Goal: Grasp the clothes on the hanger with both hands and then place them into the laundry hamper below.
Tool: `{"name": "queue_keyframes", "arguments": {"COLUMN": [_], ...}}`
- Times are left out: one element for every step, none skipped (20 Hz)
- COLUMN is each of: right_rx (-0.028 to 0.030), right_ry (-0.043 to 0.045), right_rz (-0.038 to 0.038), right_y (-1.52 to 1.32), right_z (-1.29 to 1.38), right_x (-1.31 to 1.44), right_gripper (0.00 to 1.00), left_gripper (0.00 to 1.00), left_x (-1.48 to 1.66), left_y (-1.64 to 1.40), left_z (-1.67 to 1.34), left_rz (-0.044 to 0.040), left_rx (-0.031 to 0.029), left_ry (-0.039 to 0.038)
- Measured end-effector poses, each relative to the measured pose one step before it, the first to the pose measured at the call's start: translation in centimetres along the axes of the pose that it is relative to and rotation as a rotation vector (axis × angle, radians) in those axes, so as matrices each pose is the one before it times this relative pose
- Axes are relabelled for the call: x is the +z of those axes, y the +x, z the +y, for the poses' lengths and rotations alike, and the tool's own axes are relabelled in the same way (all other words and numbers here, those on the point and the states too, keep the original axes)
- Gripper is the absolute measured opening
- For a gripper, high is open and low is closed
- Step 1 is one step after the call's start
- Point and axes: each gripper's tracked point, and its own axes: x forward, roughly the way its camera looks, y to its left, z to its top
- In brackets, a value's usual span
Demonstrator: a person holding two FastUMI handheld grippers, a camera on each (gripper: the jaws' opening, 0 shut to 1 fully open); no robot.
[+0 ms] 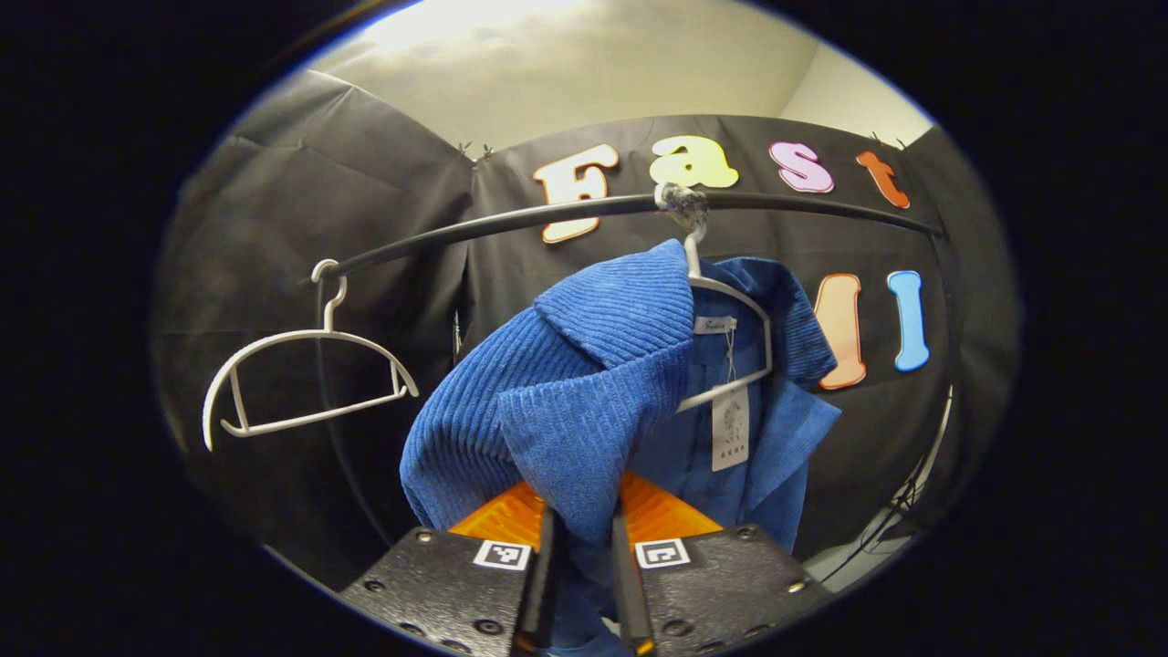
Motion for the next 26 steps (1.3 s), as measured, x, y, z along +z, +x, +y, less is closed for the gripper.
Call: {"name": "queue_keyframes", "arguments": {"right_rx": [0.01680,0.01291,0.01538,0.01358,0.01291,0.01494,0.01625,0.01777,0.02073,0.01979,0.02341,0.01662,0.01837,0.02045,0.02523,0.02110,0.01926,0.01843,0.02137,0.02204,0.01820,0.01536,0.01275,0.01203,0.00659,-0.00015], "right_ry": [0.00967,0.00710,0.00120,-0.00368,-0.00037,0.01107,0.02328,0.02833,0.02812,0.02645,0.01944,0.00957,0.00270,0.00554,0.00598,0.00472,0.00182,0.00225,0.00666,0.01036,0.00569,-0.00064,-0.00380,-0.00125,0.00189,0.00176], "right_rz": [-0.00769,-0.00406,-0.00043,-0.00010,0.00460,0.00352,0.00277,-0.00269,-0.00172,-0.00150,0.00220,0.01059,0.01179,0.00623,0.00031,-0.00052,0.00107,0.00289,0.00322,0.00368,0.00451,0.00237,0.00494,0.00400,0.00591,0.01619], "right_y": [0.471,0.714,0.732,0.834,1.005,1.031,0.922,1.126,1.215,1.272,1.281,1.231,1.216,1.081,0.952,0.994,0.837,0.865,0.660,0.661,0.633,0.721,0.910,0.977,1.069,1.155], "right_z": [0.479,0.458,0.249,0.377,0.341,0.547,0.677,0.883,0.964,1.003,0.996,0.921,0.771,0.848,0.889,0.726,0.575,0.599,0.580,0.673,0.619,0.485,0.372,0.306,0.186,-0.131], "right_x": [0.180,0.225,-0.097,-0.097,-0.131,-0.150,-0.071,0.028,-0.096,-0.156,-0.303,-0.438,-0.599,-0.380,-0.203,-0.179,-0.271,-0.249,-0.261,-0.262,-0.425,-0.266,-0.317,-0.319,-0.250,-0.385], "right_gripper": [1.00,0.98,1.00,0.98,1.00,0.98,0.96,0.94,0.94,0.98,0.98,1.00,0.94,1.00,0.99,0.94,0.94,0.94,0.94,0.94,0.94,0.96,0.98,0.94,0.94,0.98], "left_gripper": [0.17,0.12,0.08,0.05,0.02,0.02,0.03,0.02,0.04,0.03,0.03,0.02,0.02,0.02,0.02,0.02,0.02,0.02,0.02,0.02,0.02,0.02,0.02,0.02,0.02,0.02], "left_x": [0.046,0.042,0.043,-0.122,0.002,-0.012,-0.027,0.174,0.319,0.018,0.152,0.253,0.313,0.376,0.352,0.260,0.245,0.120,0.115,-0.063,-0.046,-0.126,-0.005,-0.182,-0.163,-0.191], "left_y": [-0.049,-0.012,-0.176,-0.083,-0.162,-0.125,-0.235,-0.271,-0.031,-0.180,-0.217,-0.248,-0.402,-0.150,-0.134,-0.352,-0.157,-0.197,-0.047,0.014,0.009,0.059,0.081,0.110,0.106,0.039], "left_z": [0.187,0.114,0.092,0.124,-0.019,-0.019,0.116,-0.140,-0.003,0.156,0.087,0.052,0.007,0.065,0.035,0.044,-0.027,-0.083,-0.028,-0.051,0.047,0.014,0.074,0.143,0.058,-0.005], "left_rz": [0.00688,0.00649,0.01218,0.01352,0.01504,0.01030,0.00461,0.00002,-0.00642,0.00180,-0.00549,0.00333,-0.00439,-0.00341,-0.00572,-0.00153,-0.00613,0.00106,-0.00133,0.00639,0.00465,0.00492,0.00125,0.00503,0.00382,0.00840], "left_rx": [0.00088,-0.00328,0.00360,0.00090,-0.00016,-0.00450,-0.00437,-0.01289,-0.00596,-0.00374,-0.00365,0.00033,-0.00453,0.00274,-0.00169,0.00015,-0.00092,-0.00065,-0.00058,-0.00350,-0.00154,-0.00001,0.00535,0.00706,0.00557,0.00409], "left_ry": [-0.00343,-0.01280,-0.01253,-0.00860,-0.00489,0.00151,-0.00988,-0.01647,-0.00825,0.00478,0.00818,0.00192,-0.00434,-0.00729,-0.00665,-0.00553,-0.00130,0.00121,0.00134,-0.00182,-0.00643,-0.00624,-0.00329,0.00412,0.00471,0.00332]}}
